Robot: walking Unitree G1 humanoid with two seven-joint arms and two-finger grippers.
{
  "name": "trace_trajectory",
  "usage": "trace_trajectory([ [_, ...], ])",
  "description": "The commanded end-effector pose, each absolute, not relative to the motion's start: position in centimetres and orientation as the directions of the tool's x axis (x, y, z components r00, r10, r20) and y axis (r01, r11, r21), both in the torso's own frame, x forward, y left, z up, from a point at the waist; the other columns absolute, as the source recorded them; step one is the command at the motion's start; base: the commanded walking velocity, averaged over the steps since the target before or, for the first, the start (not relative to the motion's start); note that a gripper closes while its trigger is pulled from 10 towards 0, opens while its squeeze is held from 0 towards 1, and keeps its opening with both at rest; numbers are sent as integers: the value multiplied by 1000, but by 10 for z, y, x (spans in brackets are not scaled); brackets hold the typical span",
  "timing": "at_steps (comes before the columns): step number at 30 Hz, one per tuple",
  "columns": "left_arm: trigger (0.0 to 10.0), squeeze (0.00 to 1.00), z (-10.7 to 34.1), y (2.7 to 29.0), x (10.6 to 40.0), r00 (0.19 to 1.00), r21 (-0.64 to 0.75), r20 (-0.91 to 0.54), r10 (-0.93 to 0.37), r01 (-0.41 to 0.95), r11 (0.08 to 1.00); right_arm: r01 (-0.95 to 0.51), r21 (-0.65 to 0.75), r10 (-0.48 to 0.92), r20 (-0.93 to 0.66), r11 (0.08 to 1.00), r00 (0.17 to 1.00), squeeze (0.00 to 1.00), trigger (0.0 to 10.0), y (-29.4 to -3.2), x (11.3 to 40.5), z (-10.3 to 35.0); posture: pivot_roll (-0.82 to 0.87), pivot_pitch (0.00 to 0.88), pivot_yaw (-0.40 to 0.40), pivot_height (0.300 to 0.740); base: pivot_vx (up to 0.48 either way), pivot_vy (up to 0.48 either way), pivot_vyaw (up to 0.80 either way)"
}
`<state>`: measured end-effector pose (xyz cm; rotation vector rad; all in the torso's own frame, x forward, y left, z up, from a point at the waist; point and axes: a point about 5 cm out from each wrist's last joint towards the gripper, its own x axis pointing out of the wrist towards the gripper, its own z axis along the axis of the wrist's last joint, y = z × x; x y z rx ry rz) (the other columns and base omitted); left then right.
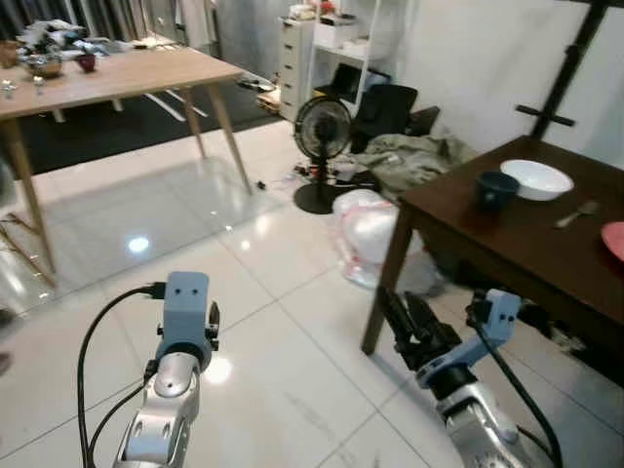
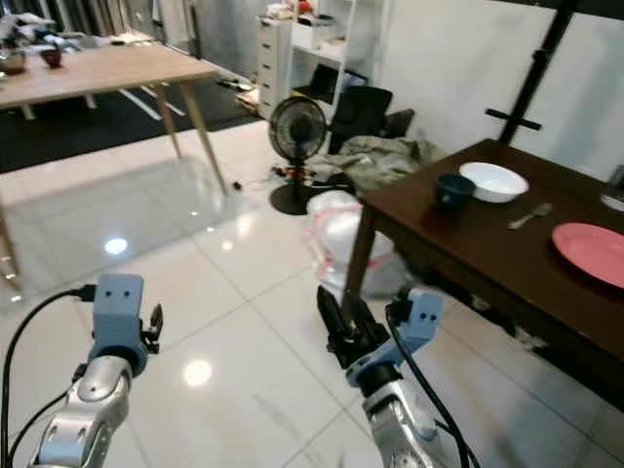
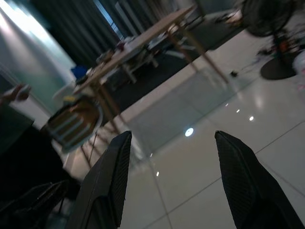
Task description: Setting the table
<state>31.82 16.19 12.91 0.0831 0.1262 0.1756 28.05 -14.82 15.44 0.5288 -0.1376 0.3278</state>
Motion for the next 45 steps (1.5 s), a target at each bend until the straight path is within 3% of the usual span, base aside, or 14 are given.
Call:
trace_trajectory([
  [1,10000,0,121,164,317,968,111,-146,202,-187,976,-330,456,269,195,826,943,0,10000,-151,279,151,0,28,36,740,0,0,744],
  [38,10000,0,122,164,324,967,97,-120,223,-212,972,-315,388,272,161,867,949,0,10000,-151,283,148,-2,7,42,740,444,0,38],
  [45,10000,0,127,158,325,985,98,-87,151,-142,985,-225,421,179,146,879,973,0,10000,-167,288,145,4,8,43,740,456,0,0],
])
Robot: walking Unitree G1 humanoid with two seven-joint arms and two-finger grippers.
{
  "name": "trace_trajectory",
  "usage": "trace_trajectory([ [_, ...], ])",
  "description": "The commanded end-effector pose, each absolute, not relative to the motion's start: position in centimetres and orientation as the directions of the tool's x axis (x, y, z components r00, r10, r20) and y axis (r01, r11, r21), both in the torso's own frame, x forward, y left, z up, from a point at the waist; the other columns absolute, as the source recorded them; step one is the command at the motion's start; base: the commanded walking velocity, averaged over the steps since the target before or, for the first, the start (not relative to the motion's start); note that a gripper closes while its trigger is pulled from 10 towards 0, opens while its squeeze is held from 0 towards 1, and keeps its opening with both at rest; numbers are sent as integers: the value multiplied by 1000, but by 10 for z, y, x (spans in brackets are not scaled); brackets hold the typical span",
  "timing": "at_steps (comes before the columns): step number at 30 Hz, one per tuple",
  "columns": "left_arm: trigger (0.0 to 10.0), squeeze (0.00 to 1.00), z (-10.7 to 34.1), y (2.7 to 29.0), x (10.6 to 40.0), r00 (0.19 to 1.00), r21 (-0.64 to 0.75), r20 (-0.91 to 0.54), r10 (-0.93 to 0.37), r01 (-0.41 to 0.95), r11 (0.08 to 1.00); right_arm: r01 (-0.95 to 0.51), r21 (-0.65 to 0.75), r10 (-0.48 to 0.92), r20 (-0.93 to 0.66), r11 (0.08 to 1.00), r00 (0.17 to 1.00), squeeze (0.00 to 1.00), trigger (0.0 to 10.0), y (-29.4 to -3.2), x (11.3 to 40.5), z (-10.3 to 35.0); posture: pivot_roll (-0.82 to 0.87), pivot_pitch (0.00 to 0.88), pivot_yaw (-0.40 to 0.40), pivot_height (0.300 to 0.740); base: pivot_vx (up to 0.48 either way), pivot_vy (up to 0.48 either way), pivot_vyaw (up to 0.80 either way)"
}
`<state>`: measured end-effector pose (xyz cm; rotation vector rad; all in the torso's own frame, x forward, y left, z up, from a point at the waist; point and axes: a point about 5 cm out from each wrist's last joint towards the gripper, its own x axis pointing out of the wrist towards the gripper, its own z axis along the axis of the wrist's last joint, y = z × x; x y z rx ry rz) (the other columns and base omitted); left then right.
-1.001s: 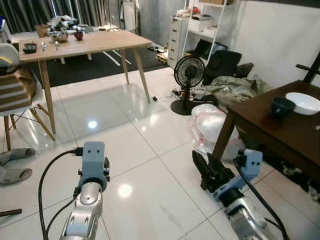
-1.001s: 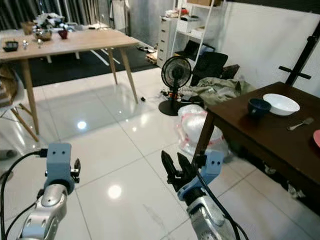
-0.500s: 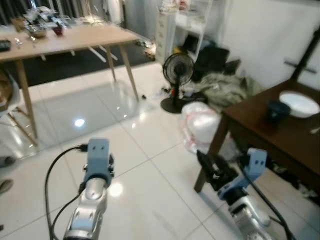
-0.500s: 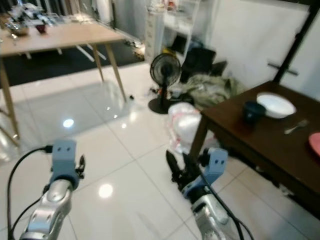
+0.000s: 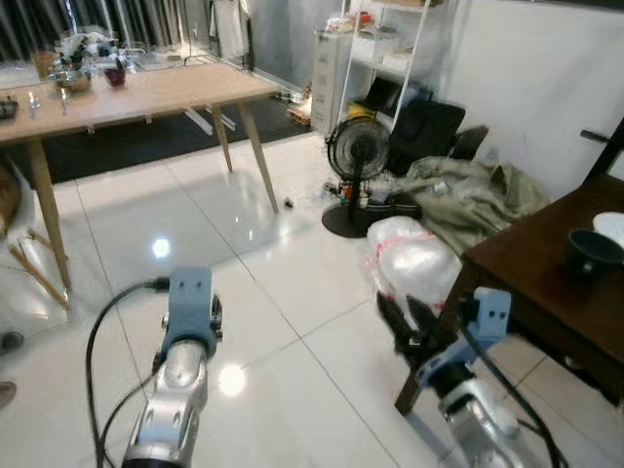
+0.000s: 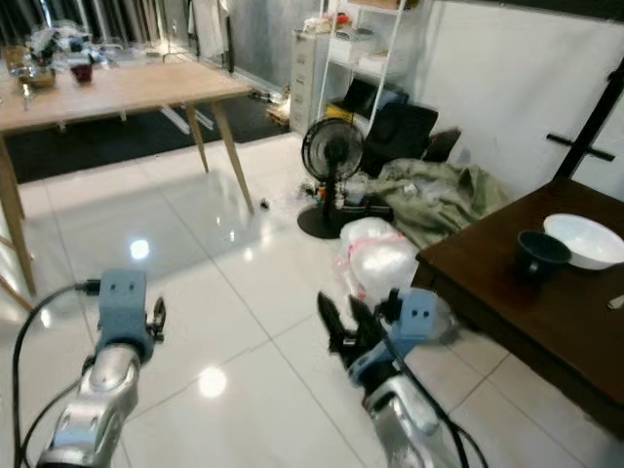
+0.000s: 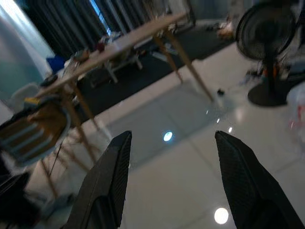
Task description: Setting the table
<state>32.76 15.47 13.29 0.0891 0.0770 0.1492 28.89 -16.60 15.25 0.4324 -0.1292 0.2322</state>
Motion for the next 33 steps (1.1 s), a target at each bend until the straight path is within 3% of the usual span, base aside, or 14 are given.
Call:
trace_trajectory([
  [1,10000,0,128,156,325,989,103,-81,127,-119,988,-196,424,151,138,884,979,0,10000,-172,289,144,4,8,43,740,454,0,0],
  [3,10000,0,130,144,325,996,148,-71,-48,58,987,-52,344,35,56,938,998,0,10000,-197,293,131,6,10,49,740,454,0,0],
  [4,10000,0,130,144,325,996,148,-71,-48,58,987,-52,344,35,56,938,998,0,10000,-197,293,131,6,10,49,740,454,0,0],
  [6,10000,0,128,137,322,980,163,-86,-181,193,968,42,231,-38,-24,972,999,0,10000,-214,292,117,8,12,53,740,454,0,0],
  [9,10000,0,121,129,311,922,209,-113,-370,386,898,155,176,-141,-88,972,986,0,10000,-235,287,99,8,12,53,740,455,0,0],
  [13,10000,0,114,122,294,811,237,-158,-563,585,776,181,144,-170,-84,973,982,0,10000,-243,281,92,22,21,58,740,457,0,0],
  [17,10000,0,120,122,293,785,266,-143,-602,617,741,94,112,-88,-54,989,995,0,10000,-236,277,90,28,28,73,740,459,0,0],
  [25,10000,0,143,126,305,832,270,-26,-554,540,797,-79,38,80,-28,996,996,0,10000,-215,277,87,27,30,77,740,461,0,0],
  [33,10000,0,146,128,302,833,249,-8,-554,538,805,-163,-2,163,6,987,987,0,10000,-207,282,92,38,33,62,740,460,0,0],
])
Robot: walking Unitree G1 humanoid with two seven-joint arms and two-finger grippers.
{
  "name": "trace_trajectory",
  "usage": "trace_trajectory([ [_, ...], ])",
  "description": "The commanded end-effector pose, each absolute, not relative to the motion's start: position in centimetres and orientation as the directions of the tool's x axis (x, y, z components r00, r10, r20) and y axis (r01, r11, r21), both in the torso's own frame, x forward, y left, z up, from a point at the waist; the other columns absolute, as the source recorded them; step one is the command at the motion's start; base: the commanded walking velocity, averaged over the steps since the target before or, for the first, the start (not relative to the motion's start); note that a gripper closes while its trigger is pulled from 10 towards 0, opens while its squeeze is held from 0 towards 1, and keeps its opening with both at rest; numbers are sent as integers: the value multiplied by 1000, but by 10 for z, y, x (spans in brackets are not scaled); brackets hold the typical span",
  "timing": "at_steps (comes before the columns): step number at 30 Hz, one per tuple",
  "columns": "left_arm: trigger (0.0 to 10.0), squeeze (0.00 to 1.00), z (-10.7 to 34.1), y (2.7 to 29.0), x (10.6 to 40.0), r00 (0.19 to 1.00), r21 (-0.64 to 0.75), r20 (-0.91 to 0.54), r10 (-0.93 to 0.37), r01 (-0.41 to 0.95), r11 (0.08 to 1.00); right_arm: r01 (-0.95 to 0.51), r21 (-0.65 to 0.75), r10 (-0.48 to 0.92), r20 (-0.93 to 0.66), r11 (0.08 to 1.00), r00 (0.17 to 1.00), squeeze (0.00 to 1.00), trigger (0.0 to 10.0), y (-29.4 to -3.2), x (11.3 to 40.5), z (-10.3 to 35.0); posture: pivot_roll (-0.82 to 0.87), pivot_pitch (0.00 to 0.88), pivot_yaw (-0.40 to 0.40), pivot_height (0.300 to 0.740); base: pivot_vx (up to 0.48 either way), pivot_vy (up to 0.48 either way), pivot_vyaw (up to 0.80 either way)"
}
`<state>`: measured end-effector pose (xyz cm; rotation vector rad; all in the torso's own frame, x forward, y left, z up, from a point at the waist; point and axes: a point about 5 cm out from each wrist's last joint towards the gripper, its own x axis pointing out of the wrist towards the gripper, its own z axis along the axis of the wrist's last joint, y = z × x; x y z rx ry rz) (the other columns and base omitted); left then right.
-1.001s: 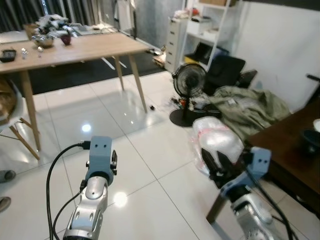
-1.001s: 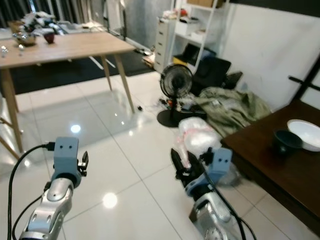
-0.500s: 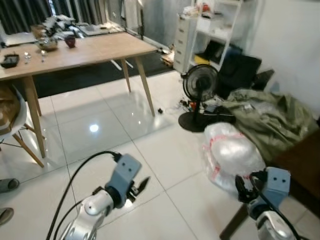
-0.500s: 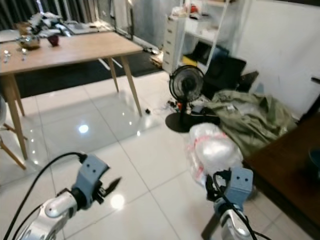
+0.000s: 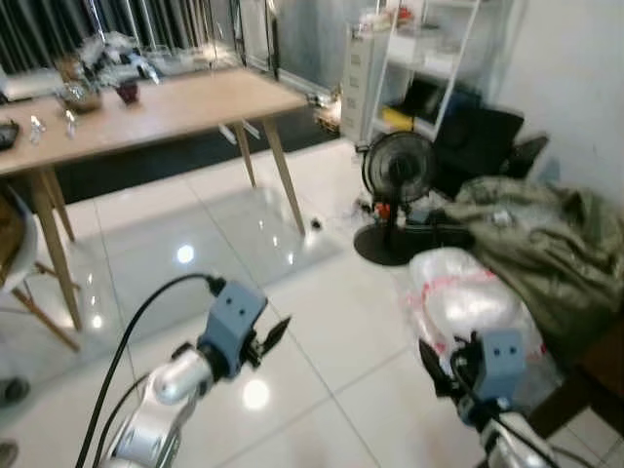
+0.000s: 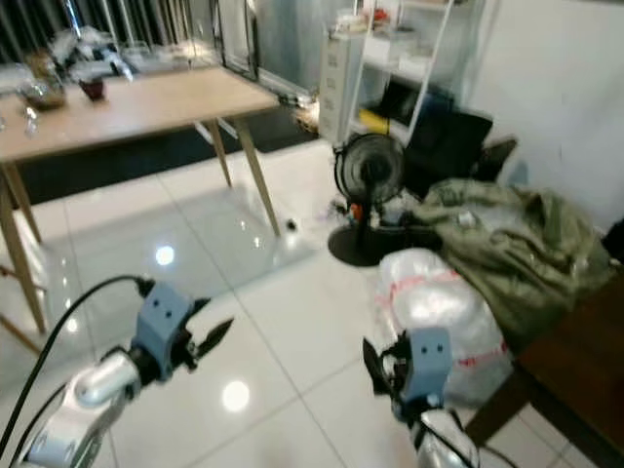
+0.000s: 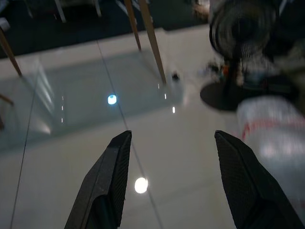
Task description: Setting the table
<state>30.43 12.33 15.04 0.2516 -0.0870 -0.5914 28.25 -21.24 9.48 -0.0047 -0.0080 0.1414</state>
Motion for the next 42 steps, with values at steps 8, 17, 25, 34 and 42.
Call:
trace_trajectory([
  [8,10000,0,145,129,300,842,229,-1,-540,525,820,-177,16,176,51,984,983,0,10000,-201,289,104,46,35,52,740,461,0,0],
  [17,10000,0,144,129,300,853,220,2,-522,508,833,-173,42,170,52,984,984,0,10000,-200,291,102,51,35,47,740,459,0,0],
  [25,10000,0,144,130,303,869,221,8,-495,481,848,-180,46,177,53,983,983,0,10000,-199,292,102,52,30,45,740,462,0,0],
  [34,10000,0,142,134,310,908,253,2,-419,405,879,-188,50,185,51,981,981,0,10000,-198,293,101,52,23,46,740,480,0,0],
  [42,10000,0,141,139,314,926,270,-9,-378,366,891,-186,53,184,50,981,982,0,10000,-198,293,100,51,19,48,740,480,0,0],
])
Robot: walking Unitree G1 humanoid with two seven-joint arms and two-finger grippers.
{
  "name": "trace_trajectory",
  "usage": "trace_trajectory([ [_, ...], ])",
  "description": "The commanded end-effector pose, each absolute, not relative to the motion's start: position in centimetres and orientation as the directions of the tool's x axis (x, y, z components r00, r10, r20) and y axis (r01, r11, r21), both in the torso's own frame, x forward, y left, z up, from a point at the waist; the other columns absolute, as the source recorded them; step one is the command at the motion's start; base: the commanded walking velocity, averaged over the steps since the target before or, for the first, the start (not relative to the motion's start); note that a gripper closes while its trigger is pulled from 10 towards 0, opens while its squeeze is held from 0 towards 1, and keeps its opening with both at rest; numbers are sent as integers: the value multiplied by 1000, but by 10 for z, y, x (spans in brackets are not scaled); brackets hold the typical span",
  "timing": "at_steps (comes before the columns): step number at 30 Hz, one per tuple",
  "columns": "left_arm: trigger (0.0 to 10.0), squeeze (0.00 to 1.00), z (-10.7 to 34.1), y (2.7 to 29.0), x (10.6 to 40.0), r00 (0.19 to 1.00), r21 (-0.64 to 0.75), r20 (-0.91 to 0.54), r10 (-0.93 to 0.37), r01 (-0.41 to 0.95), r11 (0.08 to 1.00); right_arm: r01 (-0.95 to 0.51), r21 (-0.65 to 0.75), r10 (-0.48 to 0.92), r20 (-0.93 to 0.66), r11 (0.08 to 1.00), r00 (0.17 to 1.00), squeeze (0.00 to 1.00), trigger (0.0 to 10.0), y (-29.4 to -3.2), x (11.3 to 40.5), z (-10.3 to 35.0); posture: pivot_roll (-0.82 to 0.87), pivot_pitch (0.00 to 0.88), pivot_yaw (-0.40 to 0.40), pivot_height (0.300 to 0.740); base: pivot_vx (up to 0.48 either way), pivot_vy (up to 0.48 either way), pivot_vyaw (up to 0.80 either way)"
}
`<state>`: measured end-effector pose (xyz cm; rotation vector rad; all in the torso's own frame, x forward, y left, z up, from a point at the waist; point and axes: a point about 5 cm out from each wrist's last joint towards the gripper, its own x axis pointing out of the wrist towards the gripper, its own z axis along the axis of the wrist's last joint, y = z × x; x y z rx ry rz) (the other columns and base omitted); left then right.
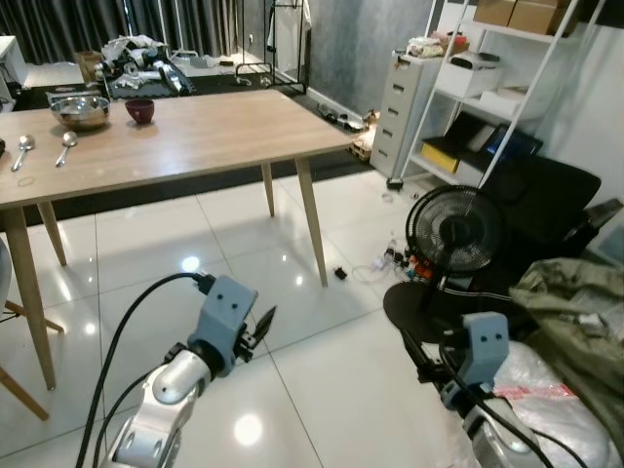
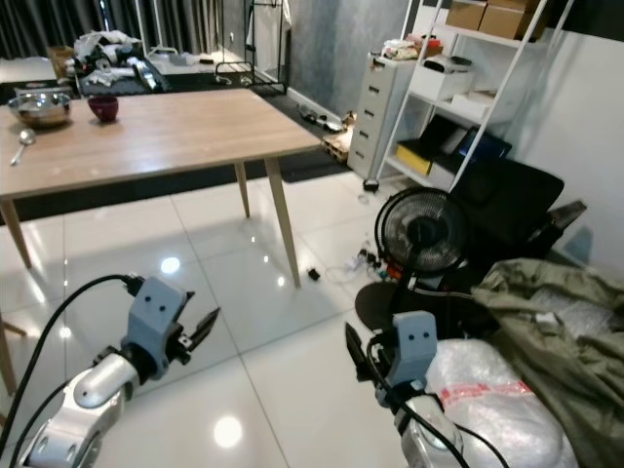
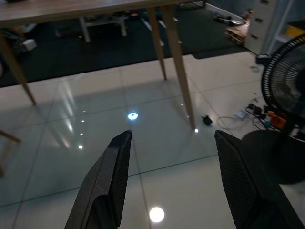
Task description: Setting the table
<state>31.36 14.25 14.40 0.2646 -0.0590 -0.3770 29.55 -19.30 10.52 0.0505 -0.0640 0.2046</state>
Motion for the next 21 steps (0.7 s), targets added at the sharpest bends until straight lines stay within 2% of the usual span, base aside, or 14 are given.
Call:
trace_trajectory([
  [1,10000,0,141,139,314,926,270,-9,-378,366,891,-186,53,184,50,981,982,0,10000,-198,293,100,51,19,48,740,480,0,0],
  [21,10000,0,140,140,314,934,266,-3,-357,345,900,-148,60,146,43,987,988,0,10000,-202,295,99,57,31,43,740,480,0,0],
])
